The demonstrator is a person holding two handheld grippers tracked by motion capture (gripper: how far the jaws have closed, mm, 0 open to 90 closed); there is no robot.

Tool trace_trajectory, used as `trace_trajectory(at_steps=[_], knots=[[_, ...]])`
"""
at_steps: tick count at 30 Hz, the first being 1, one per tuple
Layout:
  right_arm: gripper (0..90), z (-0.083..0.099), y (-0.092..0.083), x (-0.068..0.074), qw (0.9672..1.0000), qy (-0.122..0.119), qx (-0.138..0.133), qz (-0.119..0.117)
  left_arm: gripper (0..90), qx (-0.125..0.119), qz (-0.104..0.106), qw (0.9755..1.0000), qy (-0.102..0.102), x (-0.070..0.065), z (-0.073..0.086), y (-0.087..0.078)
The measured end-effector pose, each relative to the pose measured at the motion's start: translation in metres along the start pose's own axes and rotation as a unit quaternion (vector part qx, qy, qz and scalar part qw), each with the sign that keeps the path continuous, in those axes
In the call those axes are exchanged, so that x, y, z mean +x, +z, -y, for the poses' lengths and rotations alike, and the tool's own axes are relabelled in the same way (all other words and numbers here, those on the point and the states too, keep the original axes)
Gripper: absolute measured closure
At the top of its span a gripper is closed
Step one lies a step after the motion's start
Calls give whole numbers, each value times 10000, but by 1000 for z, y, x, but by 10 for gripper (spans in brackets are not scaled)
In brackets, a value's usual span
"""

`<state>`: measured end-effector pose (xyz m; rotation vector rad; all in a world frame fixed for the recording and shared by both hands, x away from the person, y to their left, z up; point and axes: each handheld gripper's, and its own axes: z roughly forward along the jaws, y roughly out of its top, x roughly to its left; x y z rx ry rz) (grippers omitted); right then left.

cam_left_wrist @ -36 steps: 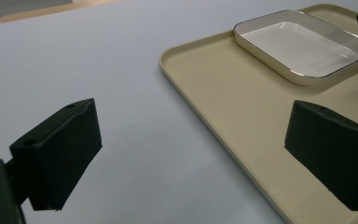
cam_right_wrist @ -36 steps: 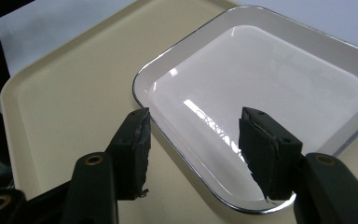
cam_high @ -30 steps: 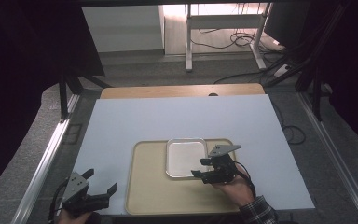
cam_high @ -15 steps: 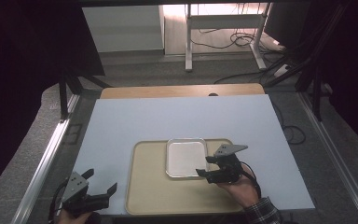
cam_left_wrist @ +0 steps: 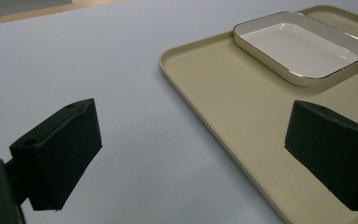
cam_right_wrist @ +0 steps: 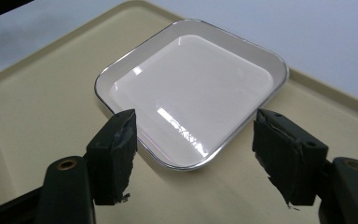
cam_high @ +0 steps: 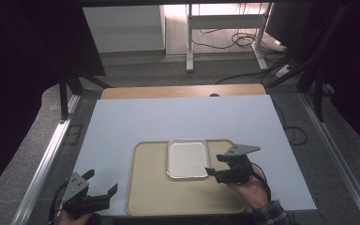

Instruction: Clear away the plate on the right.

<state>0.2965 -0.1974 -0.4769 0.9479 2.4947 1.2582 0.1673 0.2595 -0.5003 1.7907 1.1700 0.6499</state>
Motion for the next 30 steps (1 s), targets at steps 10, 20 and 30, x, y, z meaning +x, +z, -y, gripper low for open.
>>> trace_trajectory(at_steps=[10,20,30], knots=[[248,7,-11,-8,9997,99,-121,169,34,-1,0,10000,-1,0,0,0],[198,13,-25,-15,9992,161,-221,281,34,-4,13,10000,12,0,0,0],[127,19,-38,-20,9980,154,-287,548,34,-4,12,10000,8,0,0,0]])
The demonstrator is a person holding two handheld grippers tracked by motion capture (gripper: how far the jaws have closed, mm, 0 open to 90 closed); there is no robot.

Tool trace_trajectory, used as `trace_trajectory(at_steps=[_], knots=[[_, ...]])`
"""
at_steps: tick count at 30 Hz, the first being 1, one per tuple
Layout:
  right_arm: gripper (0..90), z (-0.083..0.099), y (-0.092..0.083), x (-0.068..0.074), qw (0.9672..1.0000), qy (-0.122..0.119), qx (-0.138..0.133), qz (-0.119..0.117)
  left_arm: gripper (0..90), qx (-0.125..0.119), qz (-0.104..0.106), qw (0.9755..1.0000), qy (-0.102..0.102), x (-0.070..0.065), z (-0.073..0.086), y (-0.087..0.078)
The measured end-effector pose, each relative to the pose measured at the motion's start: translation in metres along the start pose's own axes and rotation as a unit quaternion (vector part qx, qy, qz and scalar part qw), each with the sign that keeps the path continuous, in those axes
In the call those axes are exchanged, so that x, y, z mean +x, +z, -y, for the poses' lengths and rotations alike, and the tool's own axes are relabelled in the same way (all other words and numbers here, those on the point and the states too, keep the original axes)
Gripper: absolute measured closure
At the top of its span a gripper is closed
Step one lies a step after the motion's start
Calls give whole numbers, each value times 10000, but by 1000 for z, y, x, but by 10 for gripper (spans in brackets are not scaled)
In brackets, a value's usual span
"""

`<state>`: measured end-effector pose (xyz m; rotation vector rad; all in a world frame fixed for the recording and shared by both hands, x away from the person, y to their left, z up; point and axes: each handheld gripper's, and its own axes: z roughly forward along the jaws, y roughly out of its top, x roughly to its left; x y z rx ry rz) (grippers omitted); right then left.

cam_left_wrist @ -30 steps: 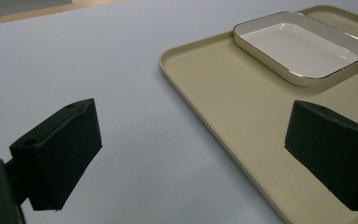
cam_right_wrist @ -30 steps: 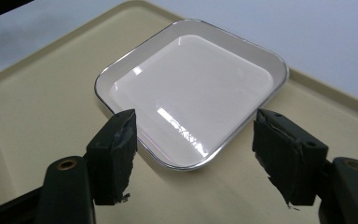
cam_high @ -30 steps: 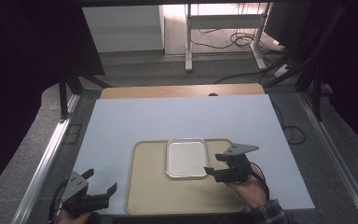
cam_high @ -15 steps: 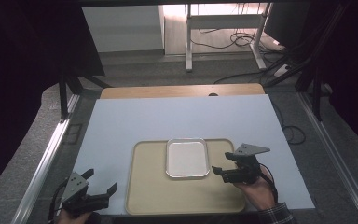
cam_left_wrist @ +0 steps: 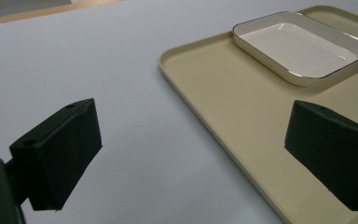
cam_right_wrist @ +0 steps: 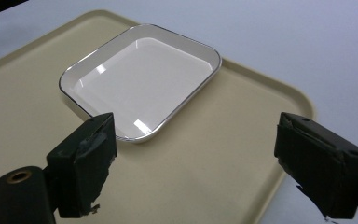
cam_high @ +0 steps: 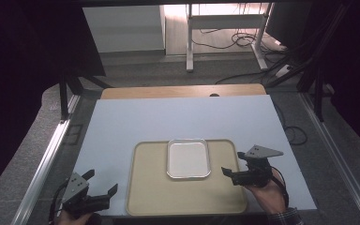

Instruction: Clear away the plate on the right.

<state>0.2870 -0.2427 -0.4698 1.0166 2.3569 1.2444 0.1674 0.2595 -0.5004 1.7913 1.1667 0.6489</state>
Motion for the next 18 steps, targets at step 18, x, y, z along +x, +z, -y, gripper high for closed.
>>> trace_trajectory(at_steps=[18], knots=[[86,19,-26,-9,9995,33,-58,325,34,5,-4,10000,7,0,0,0]])
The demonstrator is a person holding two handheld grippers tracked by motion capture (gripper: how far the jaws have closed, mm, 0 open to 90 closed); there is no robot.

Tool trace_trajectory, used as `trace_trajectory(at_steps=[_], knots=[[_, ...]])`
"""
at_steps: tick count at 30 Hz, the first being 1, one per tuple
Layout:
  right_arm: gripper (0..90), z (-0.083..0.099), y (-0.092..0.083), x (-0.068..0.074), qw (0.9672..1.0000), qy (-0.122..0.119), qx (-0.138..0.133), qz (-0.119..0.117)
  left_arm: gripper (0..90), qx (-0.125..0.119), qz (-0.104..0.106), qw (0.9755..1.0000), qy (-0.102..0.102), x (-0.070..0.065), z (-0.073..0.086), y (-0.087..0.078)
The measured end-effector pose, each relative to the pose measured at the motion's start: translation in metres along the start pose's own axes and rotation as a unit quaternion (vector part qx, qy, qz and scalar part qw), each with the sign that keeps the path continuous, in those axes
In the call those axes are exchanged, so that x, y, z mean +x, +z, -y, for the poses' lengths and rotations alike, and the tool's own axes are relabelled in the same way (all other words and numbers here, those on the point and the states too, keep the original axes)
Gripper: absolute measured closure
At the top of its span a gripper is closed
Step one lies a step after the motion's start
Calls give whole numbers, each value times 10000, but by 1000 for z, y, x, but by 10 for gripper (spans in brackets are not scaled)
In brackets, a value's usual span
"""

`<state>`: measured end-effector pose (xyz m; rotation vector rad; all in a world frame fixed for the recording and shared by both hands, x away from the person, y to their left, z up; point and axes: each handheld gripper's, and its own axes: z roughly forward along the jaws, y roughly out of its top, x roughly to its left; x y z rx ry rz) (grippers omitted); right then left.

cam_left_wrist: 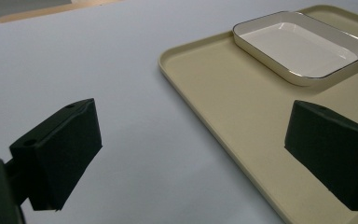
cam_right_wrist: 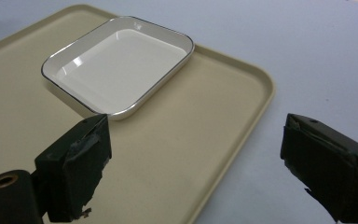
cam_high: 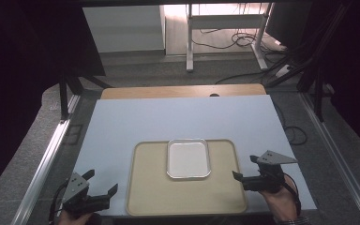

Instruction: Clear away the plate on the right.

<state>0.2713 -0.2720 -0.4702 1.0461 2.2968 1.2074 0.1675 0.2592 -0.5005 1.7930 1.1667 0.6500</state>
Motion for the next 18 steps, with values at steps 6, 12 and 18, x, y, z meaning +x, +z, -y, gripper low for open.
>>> trace_trajectory(at_steps=[6,12,18], knots=[[76,8,-10,-4,9999,56,-40,96,34,1,0,10000,-1,0,0,0],[69,14,-20,-7,9997,85,-89,216,34,1,-3,10000,2,0,0,0],[68,22,-28,-11,9993,111,-100,341,34,2,-4,10000,0,0,0,0]])
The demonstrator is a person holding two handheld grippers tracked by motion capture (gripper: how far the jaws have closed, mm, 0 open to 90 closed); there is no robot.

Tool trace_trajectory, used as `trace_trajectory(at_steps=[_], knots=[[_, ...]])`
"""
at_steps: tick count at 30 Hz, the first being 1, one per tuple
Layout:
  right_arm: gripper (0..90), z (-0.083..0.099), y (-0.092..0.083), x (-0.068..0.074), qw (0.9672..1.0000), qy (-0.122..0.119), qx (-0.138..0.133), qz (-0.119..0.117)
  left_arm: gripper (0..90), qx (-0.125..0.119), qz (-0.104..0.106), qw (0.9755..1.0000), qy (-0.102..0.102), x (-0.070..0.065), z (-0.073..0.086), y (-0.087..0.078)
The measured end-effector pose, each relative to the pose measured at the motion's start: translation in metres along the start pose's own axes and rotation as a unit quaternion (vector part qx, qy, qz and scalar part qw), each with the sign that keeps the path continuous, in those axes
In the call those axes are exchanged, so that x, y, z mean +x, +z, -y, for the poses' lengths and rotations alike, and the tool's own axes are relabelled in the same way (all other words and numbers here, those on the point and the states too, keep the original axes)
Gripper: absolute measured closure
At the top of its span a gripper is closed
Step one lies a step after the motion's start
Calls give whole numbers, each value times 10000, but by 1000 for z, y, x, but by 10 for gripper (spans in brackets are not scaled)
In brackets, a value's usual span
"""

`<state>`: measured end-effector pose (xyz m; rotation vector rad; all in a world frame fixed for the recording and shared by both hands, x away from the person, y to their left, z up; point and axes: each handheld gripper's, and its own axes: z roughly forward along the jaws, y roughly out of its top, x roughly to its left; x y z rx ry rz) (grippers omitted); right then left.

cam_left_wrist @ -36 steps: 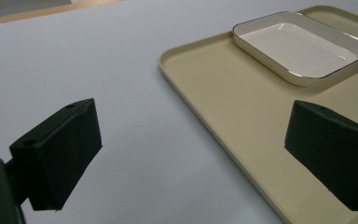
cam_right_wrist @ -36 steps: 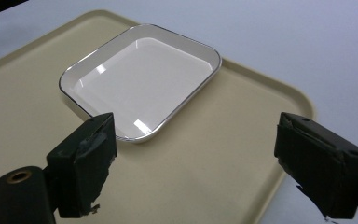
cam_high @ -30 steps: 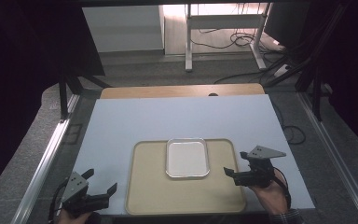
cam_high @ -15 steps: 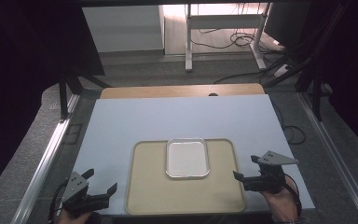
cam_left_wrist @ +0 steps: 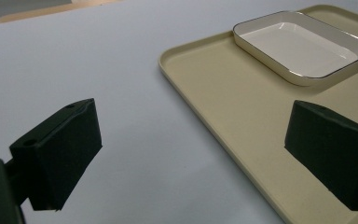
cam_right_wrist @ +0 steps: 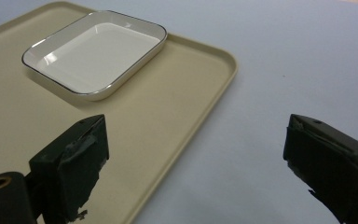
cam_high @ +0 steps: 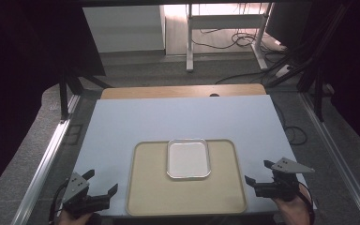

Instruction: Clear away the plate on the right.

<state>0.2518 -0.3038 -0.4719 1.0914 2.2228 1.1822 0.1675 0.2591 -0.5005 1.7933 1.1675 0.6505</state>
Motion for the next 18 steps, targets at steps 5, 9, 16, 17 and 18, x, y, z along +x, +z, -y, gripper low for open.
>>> trace_trajectory(at_steps=[5,9,16,17,18], knots=[[68,7,-5,-3,9999,-28,37,163,34,2,0,10000,1,0,0,0],[68,15,-8,-7,9997,17,86,230,34,0,-1,10000,1,0,0,0],[68,22,-10,-10,9995,91,150,277,34,1,-1,10000,0,0,0,0],[68,22,-10,-10,9995,91,150,277,34,1,-1,10000,0,0,0,0],[68,21,-9,-10,9995,87,148,262,34,7,-2,10000,1,0,0,0]])
